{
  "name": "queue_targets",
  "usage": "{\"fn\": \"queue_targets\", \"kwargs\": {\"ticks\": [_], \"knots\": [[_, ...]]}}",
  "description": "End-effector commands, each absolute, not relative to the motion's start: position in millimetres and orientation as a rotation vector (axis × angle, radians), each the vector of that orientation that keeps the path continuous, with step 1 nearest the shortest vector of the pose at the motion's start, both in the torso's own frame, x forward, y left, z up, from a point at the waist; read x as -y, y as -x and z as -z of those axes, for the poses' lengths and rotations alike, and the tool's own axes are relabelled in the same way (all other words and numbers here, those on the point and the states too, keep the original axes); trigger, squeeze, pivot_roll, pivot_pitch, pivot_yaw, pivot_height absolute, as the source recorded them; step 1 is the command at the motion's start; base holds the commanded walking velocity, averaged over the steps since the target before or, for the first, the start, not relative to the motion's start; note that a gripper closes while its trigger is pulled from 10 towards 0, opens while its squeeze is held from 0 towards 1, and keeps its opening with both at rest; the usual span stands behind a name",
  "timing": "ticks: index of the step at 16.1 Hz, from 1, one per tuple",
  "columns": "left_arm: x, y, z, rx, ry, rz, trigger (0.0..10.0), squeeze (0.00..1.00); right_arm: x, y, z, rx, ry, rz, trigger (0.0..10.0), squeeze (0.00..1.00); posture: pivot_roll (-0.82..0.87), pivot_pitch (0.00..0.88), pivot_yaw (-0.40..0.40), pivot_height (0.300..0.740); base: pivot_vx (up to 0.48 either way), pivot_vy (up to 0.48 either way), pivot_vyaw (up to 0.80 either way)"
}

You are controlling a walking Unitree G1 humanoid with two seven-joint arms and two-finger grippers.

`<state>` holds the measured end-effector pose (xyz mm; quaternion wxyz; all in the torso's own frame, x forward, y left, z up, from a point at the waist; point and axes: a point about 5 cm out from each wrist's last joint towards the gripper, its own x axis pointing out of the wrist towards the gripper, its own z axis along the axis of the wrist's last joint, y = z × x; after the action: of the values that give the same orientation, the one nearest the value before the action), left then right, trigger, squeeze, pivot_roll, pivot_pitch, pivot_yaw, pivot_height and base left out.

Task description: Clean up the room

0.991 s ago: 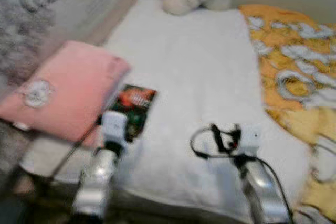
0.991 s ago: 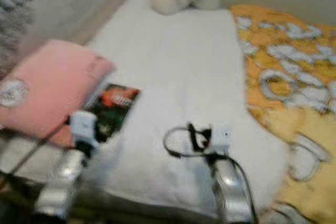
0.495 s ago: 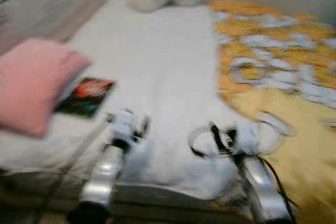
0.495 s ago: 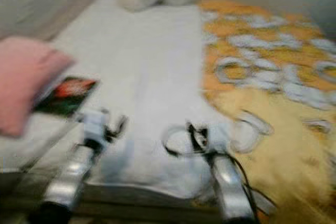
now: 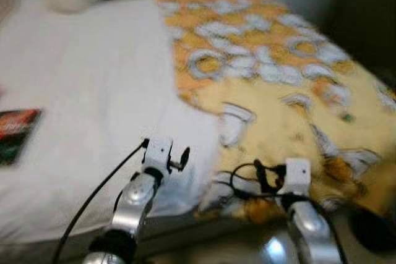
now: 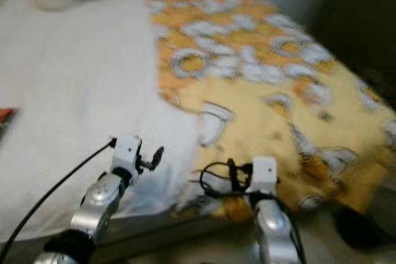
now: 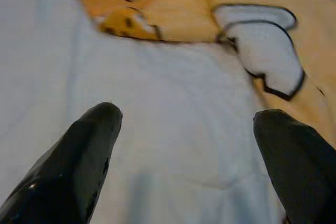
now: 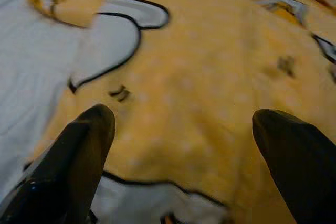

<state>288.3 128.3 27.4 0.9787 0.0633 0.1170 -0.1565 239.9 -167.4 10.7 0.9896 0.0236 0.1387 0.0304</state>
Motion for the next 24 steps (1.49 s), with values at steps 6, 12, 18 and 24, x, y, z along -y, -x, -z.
{"fn": "queue_targets", "kwargs": {"ticks": [6, 12, 18, 24], "knots": [[-92.0, -296.4, -19.9, -0.229, -0.198, 0.394, 10.0, 0.00, 174.0, -222.8, 6.0, -0.337, -0.026, -0.094, 10.0, 0.00, 0.01, 0.000, -0.088, 0.740, 0.000, 0.000, -0.24], [-48.1, -264.2, 3.2, -0.315, -0.067, 0.507, 10.0, 0.00, 187.4, -200.8, 2.9, -0.325, -0.014, -0.095, 10.0, 0.00, -0.05, 0.000, -0.094, 0.740, 0.000, 0.000, -0.10], [-64.0, -270.9, 8.8, -0.392, -0.088, 0.389, 10.0, 0.00, 180.5, -173.0, 13.1, -0.393, 0.007, -0.095, 10.0, 0.00, -0.07, 0.041, -0.063, 0.740, 0.000, 0.000, -0.48], [-46.5, -276.6, 4.1, -0.434, -0.098, 0.413, 10.0, 0.00, 163.0, -165.9, -0.4, -0.365, 0.005, -0.172, 10.0, 0.00, -0.13, 0.110, -0.084, 0.740, 0.000, 0.000, 0.00]]}}
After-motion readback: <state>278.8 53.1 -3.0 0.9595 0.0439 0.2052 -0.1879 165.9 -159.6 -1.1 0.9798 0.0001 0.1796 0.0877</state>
